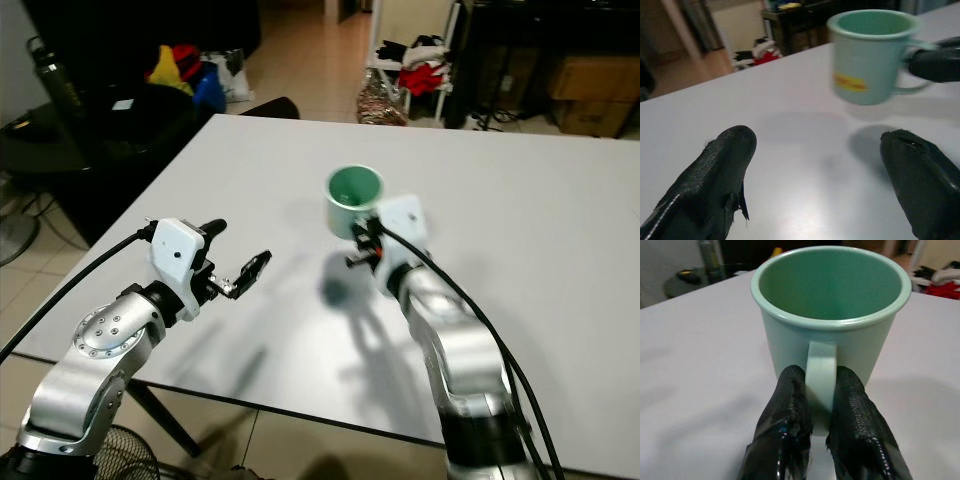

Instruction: Setting the table

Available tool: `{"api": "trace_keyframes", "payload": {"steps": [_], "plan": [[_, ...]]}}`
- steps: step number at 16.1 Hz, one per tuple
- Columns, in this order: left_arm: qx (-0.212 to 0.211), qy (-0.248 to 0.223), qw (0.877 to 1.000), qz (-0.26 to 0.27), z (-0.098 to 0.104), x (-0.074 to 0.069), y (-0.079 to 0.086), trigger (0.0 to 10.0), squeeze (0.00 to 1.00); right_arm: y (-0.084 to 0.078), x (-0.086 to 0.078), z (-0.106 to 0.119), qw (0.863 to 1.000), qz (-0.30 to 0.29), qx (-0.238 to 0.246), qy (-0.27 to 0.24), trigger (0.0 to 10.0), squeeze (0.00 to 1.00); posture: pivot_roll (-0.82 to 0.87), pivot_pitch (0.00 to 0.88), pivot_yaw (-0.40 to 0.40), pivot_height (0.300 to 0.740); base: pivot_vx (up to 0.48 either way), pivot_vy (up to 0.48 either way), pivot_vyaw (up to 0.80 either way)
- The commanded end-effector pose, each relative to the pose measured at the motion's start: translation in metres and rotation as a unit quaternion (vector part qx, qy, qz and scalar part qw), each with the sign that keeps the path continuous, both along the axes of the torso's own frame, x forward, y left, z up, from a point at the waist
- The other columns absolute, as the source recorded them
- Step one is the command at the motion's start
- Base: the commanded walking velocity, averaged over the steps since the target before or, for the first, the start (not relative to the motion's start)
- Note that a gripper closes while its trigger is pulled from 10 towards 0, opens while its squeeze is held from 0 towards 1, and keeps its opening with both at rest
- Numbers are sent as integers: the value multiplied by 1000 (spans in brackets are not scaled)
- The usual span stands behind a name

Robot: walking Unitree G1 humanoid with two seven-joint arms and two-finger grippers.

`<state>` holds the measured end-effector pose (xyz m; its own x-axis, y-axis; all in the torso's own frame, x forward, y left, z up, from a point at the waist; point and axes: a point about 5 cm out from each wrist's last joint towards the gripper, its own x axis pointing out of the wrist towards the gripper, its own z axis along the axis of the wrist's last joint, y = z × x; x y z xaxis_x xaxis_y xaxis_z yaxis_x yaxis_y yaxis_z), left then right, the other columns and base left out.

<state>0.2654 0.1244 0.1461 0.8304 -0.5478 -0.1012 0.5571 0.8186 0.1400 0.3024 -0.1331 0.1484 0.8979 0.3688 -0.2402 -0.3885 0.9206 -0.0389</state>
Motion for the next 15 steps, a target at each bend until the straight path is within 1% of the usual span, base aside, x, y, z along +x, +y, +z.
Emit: {"api": "trace_keyframes", "payload": {"steps": [1, 2, 3, 5, 6, 9, 13, 14, 15], "plan": [[2, 3, 1000, -22, 4, -2, 0, 10000, 0, 8, 10, -3, 999, 38, -6, -2, 10000, 0, 58, 0, 101, 740, 0, 0, 0], [3, 13, 999, -37, 2, -5, 1, 10000, 0, 12, 18, -8, 998, 60, -23, 2, 10000, 0, 60, 0, 101, 740, 0, 0, 0], [6, 32, 998, -57, -1, -11, 1, 10000, 0, 16, 30, -16, 996, 81, -36, 12, 10000, 0, 68, 0, 100, 740, 0, 0, 0], [6, 53, 996, -75, -4, -19, 0, 10000, 0, 18, 45, -24, 994, 99, -50, 25, 10000, 0, 79, 0, 96, 740, 0, 0, 0], [6, 54, 996, -76, -5, -20, 0, 10000, 0, 18, 48, -25, 993, 99, -53, 25, 10000, 0, 79, 0, 96, 740, 0, 0, 0], [7, 62, 995, -76, -4, -24, 1, 10000, 0, 22, 64, -24, 993, 110, -40, 30, 10000, 0, 97, 0, 79, 740, 0, 0, 0], [10, 68, 995, -73, -4, -28, 2, 10000, 0, 28, 69, -32, 991, 122, -39, 34, 10000, 0, 102, 0, 74, 740, 0, 0, 0], [9, 69, 995, -73, -4, -28, 1, 10000, 0, 28, 70, -34, 992, 113, -40, 37, 10000, 0, 102, 0, 74, 740, 0, 0, 0], [9, 69, 995, -74, -4, -28, 0, 10000, 0, 26, 71, -36, 993, 97, -49, 37, 10000, 110, 102, 0, 74, 740, 0, 0, 0]]}}
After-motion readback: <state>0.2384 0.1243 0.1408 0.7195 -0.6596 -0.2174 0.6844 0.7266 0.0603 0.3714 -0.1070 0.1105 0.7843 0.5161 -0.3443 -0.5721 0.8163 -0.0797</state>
